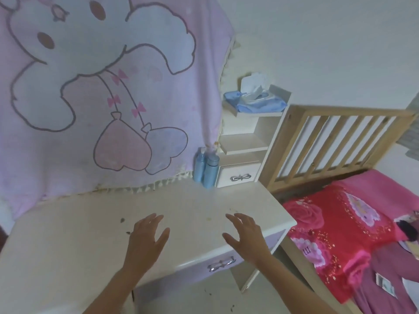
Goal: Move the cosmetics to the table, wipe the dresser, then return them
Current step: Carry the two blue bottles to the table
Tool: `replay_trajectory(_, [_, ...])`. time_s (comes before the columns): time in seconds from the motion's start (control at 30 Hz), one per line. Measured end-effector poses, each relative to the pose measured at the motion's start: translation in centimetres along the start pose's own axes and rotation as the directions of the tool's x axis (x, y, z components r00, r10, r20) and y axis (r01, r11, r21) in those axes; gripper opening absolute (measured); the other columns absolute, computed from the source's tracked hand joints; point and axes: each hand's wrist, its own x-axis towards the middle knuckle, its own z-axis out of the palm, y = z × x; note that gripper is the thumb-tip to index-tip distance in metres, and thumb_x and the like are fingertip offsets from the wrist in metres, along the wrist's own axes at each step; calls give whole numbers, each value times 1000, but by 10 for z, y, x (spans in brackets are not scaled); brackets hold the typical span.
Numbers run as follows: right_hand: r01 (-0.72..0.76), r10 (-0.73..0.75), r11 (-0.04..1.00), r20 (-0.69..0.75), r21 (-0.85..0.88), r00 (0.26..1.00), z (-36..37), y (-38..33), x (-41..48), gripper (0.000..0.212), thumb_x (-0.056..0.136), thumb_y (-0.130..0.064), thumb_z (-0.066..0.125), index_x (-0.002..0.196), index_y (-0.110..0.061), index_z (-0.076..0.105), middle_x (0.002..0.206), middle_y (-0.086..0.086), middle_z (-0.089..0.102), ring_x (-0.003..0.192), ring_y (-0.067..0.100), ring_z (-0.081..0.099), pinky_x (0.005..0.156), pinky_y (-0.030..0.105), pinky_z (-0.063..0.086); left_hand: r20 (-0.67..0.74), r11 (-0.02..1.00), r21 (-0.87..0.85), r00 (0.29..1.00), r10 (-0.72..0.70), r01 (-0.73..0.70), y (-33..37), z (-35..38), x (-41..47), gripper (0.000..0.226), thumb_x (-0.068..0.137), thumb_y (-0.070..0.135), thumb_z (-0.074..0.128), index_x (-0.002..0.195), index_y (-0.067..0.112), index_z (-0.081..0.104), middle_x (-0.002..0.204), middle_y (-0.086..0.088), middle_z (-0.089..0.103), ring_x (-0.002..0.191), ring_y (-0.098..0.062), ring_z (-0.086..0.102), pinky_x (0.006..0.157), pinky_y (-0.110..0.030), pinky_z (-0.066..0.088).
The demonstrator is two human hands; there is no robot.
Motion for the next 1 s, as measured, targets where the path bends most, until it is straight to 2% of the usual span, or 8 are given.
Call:
replay_trajectory(0.13, [-37,36,999,36,28,999,10,16,55,81,69,-64,22,134,-23,45,133,5,48,125,24,43,95,41,40,27,1000,1,1000,15,-15,6,19,60,79,71,61,24,120,9,57,128,-12,55,120,-33,45,99,-44,35])
replay_trajectory(0.2, [-37,34,999,99,34,995,24,22,71,61,73,-56,35,123,-24,49,113,5,63,102,23,62,73,38,53,50,1000,-6,999,-18,18,6,32,76,78,71,61,25,120,9,58,127,-11,55,120,-32,46,98,-42,36])
replay_trajectory(0.27, [-25,19,998,98,60,995,45,31,84,47,74,-52,40,114,-28,48,100,2,67,85,18,68,58,29,55,54,999,6,998,-33,33,2,45,90,79,73,63,26,119,9,59,125,-12,57,117,-33,49,96,-43,38])
replay_trajectory(0.53, [159,-160,987,-37,-40,986,70,62,210,45,75,-47,47,114,-23,47,105,10,66,94,24,63,66,29,57,87,989,20,985,-150,149,9,101,151,93,72,78,19,124,10,55,127,-8,55,118,-28,49,98,-36,36])
replay_trajectory(0.63, [278,-287,954,-81,-111,955,76,73,255,72,56,-43,81,116,-22,46,115,15,58,102,31,60,71,33,56,82,978,37,975,-207,205,21,119,185,84,69,64,23,127,10,51,129,-8,53,119,-29,47,100,-37,36])
replay_trajectory(0.73, [305,-318,945,-116,-120,941,83,79,291,88,43,-36,87,119,-22,46,122,14,44,108,33,47,69,36,55,77,963,30,960,-268,267,35,127,215,82,71,63,25,134,12,42,136,-4,46,124,-24,42,102,-32,32])
replay_trajectory(0.83, [295,-299,954,-95,-50,949,91,83,314,94,33,-31,90,115,-21,47,114,16,57,91,32,65,58,33,55,71,951,41,949,-308,306,33,136,230,53,91,37,47,139,16,34,142,-1,38,129,-20,35,105,-29,28])
replay_trajectory(1.0, [294,-291,954,-49,67,956,99,88,332,90,32,-28,91,115,-20,56,104,14,66,68,23,68,44,23,50,75,942,65,939,-334,330,27,141,247,52,91,27,52,139,17,33,143,0,38,129,-17,37,103,-27,31])
